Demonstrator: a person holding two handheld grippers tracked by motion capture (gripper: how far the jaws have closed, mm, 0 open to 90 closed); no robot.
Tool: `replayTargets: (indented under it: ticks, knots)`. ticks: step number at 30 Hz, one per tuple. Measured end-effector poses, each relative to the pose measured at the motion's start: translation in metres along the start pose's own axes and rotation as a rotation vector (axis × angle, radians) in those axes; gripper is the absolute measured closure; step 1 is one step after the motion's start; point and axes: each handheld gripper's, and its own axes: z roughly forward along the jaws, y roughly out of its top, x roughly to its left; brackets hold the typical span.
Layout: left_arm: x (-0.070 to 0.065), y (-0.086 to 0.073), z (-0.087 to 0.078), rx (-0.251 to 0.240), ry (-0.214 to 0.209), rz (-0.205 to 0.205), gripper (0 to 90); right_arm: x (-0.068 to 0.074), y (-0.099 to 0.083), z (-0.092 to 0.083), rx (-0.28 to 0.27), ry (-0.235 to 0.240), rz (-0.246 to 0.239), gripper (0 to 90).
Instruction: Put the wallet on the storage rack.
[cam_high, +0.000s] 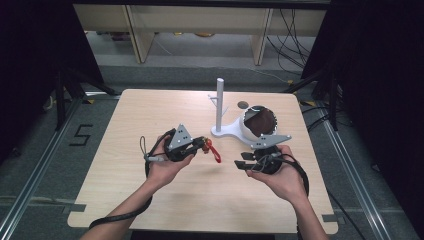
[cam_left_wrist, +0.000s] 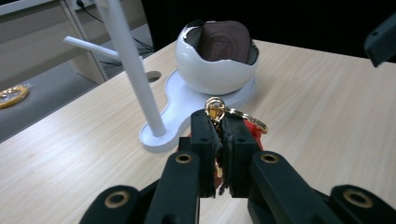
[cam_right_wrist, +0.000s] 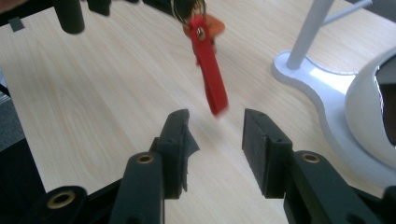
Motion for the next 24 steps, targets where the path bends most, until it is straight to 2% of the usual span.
replayTargets:
  ticks: [1,2,5,8,9,10,11,13,14,17,18,24]
  knots:
    - [0.000,0.000,0.000,0.000,0.000,0.000,84.0,0.000,0.000,0.000,0.000,0.000,0.000,61.8]
    - [0.004,0.001,0.000,0.007,0.011,0.004,84.0,-0.002,-0.008,0.001,0.010,0.002,0.029,61.6]
    - [0.008,0.001,0.000,0.017,0.021,0.008,84.0,-0.005,-0.014,0.004,0.013,0.005,0.040,61.5]
    - [0.015,0.003,0.001,0.036,0.041,0.017,84.0,-0.006,-0.025,0.009,-0.006,-0.001,0.068,61.4]
    - [0.016,0.004,0.001,0.037,0.045,0.013,83.9,-0.006,-0.026,0.007,0.020,0.001,0.080,61.4]
    - [0.019,0.005,0.001,0.043,0.050,0.017,84.0,-0.006,-0.029,0.008,0.013,0.007,0.082,61.4]
    - [0.021,0.008,0.002,0.045,0.055,0.019,83.9,-0.005,-0.034,0.010,0.017,0.007,0.107,61.3]
    - [0.023,0.009,0.002,0.048,0.058,0.021,83.9,-0.005,-0.036,0.011,0.006,0.011,0.108,61.2]
    - [0.025,0.011,0.003,0.049,0.061,0.019,83.9,-0.007,-0.038,0.012,0.005,0.003,0.092,61.2]
    - [0.030,0.015,0.005,0.054,0.070,0.014,84.0,-0.008,-0.042,0.014,-0.005,-0.006,0.106,61.1]
    - [0.034,0.017,0.007,0.055,0.074,0.006,84.0,-0.008,-0.044,0.014,-0.026,-0.018,0.113,61.1]
    - [0.042,0.022,0.012,0.057,0.090,-0.005,84.0,-0.008,-0.046,0.014,-0.023,-0.014,0.128,60.8]
